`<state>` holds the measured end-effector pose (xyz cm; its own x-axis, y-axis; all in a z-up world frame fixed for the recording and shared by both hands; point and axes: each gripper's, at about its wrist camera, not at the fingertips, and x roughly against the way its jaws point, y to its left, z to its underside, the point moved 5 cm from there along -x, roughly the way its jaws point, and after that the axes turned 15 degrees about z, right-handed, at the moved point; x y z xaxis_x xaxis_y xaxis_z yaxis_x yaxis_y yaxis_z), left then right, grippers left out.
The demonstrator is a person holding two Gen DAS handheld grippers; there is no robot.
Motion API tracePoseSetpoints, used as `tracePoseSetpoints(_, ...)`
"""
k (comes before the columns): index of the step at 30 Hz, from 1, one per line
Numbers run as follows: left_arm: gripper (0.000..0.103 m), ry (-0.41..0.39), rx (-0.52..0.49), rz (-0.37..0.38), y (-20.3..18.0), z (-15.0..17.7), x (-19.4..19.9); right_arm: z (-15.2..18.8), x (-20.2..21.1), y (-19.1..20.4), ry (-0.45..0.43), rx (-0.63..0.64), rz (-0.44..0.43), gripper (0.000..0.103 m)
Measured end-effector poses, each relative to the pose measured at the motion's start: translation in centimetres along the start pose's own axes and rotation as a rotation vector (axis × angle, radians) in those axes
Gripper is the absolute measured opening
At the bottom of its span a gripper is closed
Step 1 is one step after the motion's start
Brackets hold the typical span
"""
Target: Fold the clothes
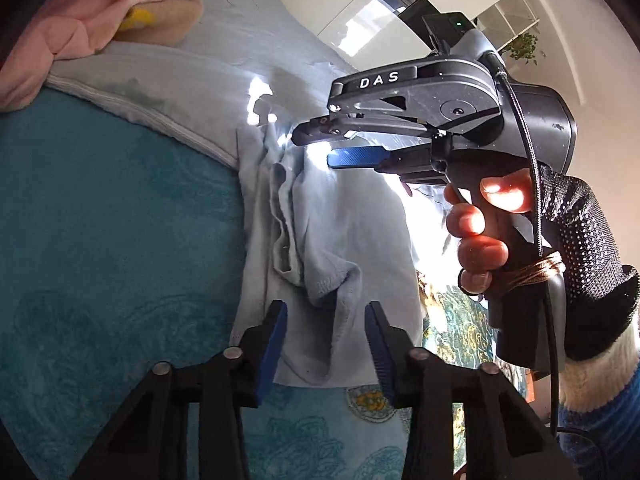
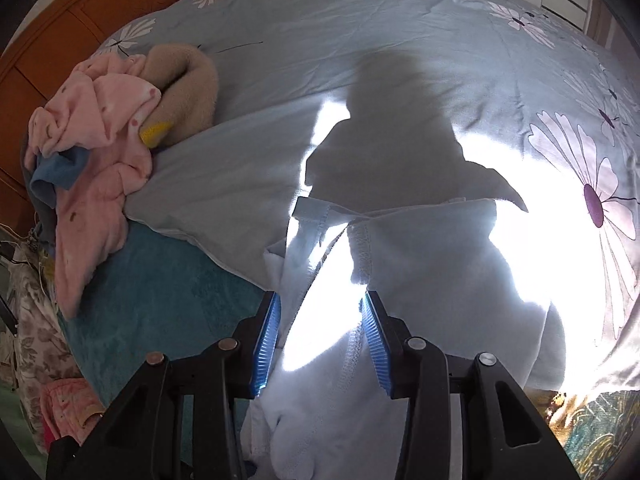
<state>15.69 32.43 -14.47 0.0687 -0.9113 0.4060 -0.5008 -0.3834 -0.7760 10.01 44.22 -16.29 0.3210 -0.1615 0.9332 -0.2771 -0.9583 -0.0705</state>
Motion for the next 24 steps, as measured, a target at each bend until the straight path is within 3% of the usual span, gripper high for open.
tracePoseSetpoints(2,0.016,-0.009,0.003,0.012,0.2,0.2,0.5,0.1,-0.3,0.0,0.006,0.005,0.004,0.010)
tracePoseSetpoints(3,0.006,-0.013,0.005,0.018,0.3,0.2,0.7,0.1,-0.4,0.1,0.008,0.015,-0.004,0.009)
tracePoseSetpoints(5,0.003,-0.022,0.009,0.030,0.5,0.4,1.2,0.2,-0.3,0.3,0.007,0.041,-0.009,0.005)
tracePoseSetpoints(13,0.003,-0.051,0.037,0.068,1.6,1.2,2.9,-2.2,3.1,1.7,-0.104,0.064,-0.036,0.003)
tracePoseSetpoints(21,0.003,-0.040,0.107,0.064,3.6,2.2,2.8,-1.6,-1.3,4.1,-0.028,0.097,0.001,0.003)
tracePoseSetpoints(24,0.004,-0.041,0.115,0.089,3.5,2.3,2.9,-1.3,-0.2,3.9,-0.057,0.100,-0.029,0.003)
